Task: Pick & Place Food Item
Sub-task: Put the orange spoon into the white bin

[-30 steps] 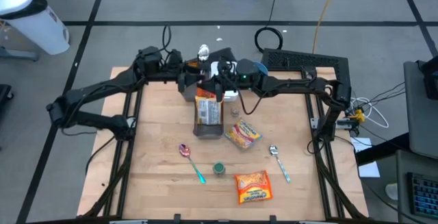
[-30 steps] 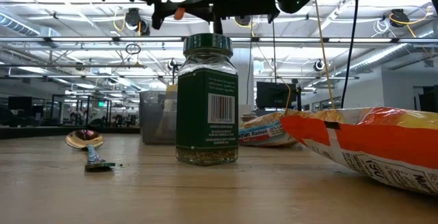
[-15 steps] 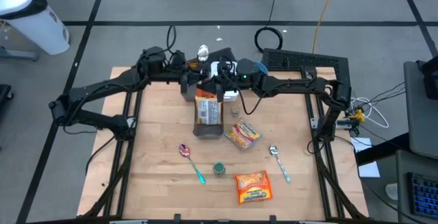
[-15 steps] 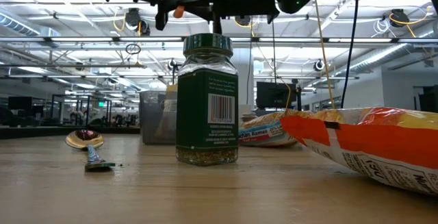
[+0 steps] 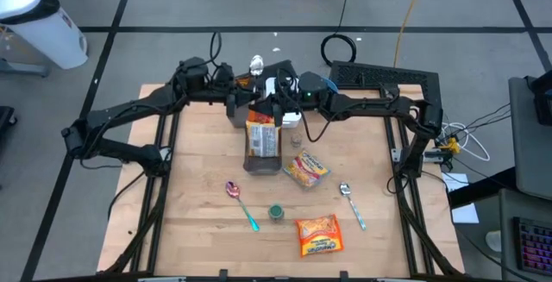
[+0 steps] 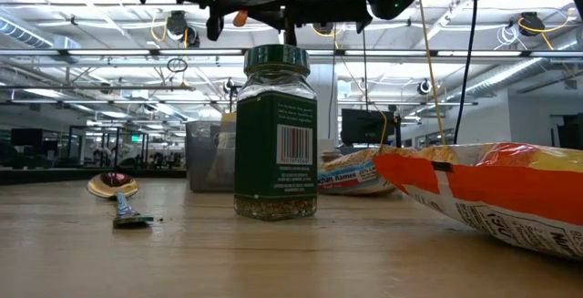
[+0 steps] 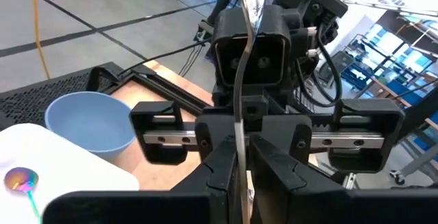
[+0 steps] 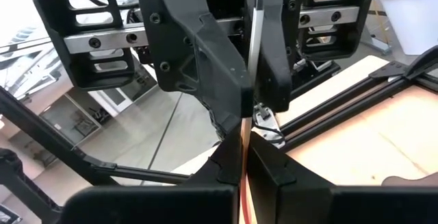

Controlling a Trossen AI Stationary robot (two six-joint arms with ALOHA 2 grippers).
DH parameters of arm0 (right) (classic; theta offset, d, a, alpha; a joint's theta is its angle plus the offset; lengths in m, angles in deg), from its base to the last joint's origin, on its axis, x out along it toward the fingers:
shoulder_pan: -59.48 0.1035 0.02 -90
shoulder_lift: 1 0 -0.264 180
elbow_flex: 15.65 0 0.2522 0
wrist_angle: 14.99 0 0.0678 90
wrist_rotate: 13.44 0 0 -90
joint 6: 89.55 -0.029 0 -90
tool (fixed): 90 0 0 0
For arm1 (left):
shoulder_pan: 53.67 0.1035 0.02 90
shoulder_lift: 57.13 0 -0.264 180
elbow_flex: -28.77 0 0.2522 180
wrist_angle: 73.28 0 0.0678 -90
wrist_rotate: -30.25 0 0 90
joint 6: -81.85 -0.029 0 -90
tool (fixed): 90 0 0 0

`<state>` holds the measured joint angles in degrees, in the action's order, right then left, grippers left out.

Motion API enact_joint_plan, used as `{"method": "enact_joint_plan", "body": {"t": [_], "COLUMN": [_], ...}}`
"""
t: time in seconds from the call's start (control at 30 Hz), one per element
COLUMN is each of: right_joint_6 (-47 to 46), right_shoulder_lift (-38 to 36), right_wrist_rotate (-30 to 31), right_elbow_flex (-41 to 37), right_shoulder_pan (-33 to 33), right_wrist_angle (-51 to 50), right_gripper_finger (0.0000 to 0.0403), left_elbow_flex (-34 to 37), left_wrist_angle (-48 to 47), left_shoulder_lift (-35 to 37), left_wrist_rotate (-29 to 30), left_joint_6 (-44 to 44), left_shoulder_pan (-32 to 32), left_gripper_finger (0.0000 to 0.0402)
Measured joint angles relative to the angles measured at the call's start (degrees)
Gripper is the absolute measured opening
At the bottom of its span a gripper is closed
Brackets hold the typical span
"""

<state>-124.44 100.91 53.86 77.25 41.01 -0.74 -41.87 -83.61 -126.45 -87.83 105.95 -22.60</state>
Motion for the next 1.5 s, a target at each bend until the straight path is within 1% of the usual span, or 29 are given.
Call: {"method": "enact_joint_plan", "body": {"t": [0.23,0.4,0.57,0.7,0.8,0.9,1.03,1.13,1.27,1.3,1.37,1.43,1.5], "right_joint_6": [-0.4,0.1,0.2,0.2,-0.5,-2.1,-2.3,-2.3,-0.1,1.1,4.4,8.2,11.8], "right_shoulder_lift": [0.0,0.0,0.0,0.0,0.0,0.0,0.0,0.0,-2.0,-2.8,-5.3,-7.7,-10.6], "right_wrist_rotate": [0.1,-0.1,-0.1,-0.1,-0.2,-1.8,-4.5,-5.1,-6.5,-5.9,-4.4,-0.5,5.0], "right_elbow_flex": [0.0,0.0,0.0,0.0,0.0,0.0,0.0,0.0,-0.1,0.0,0.0,-0.1,-0.1], "right_shoulder_pan": [-0.9,-1.1,-1.1,-1.1,-1.1,-1.3,-1.7,-2.3,-4.6,-5.2,-6.3,-6.8,-6.8], "right_wrist_angle": [0.0,0.0,0.0,0.0,0.0,0.1,0.4,-0.2,-5.1,-7.5,-15.7,-22.8,-28.7], "right_gripper_finger": [0.0,0.0,0.0,0.0009,0.0031,0.0062,0.0119,0.0165,0.021,0.0218,0.0228,0.0234,0.0235], "left_elbow_flex": [0.0,0.0,0.0,0.0,0.0,0.0,0.0,0.0,-0.3,-1.2,-4.0,-8.0,-12.4], "left_wrist_angle": [-1.9,-1.9,-1.9,-1.9,-1.8,-1.5,0.1,0.1,-0.9,-2.3,-7.1,-13.2,-18.3], "left_shoulder_lift": [0.0,0.0,0.0,0.0,0.0,0.0,0.0,0.0,0.7,0.7,0.7,-0.1,-2.0], "left_wrist_rotate": [0.6,0.5,0.7,0.7,0.7,0.6,0.4,0.5,-1.4,-2.2,-2.8,-2.9,-2.8], "left_joint_6": [-0.5,-1.1,-1.6,-1.7,-2.0,-2.0,-2.0,-2.4,-1.7,-2.0,-4.1,-8.2,-12.7], "left_shoulder_pan": [1.1,1.1,1.2,1.2,1.2,1.1,1.2,1.3,3.3,4.1,5.7,7.1,8.1], "left_gripper_finger": [0.0045,0.0012,0.0021,0.0008,0.001,0.0007,0.0008,0.0006,0.0007,0.0006,0.0006,0.0007,0.0006]}}
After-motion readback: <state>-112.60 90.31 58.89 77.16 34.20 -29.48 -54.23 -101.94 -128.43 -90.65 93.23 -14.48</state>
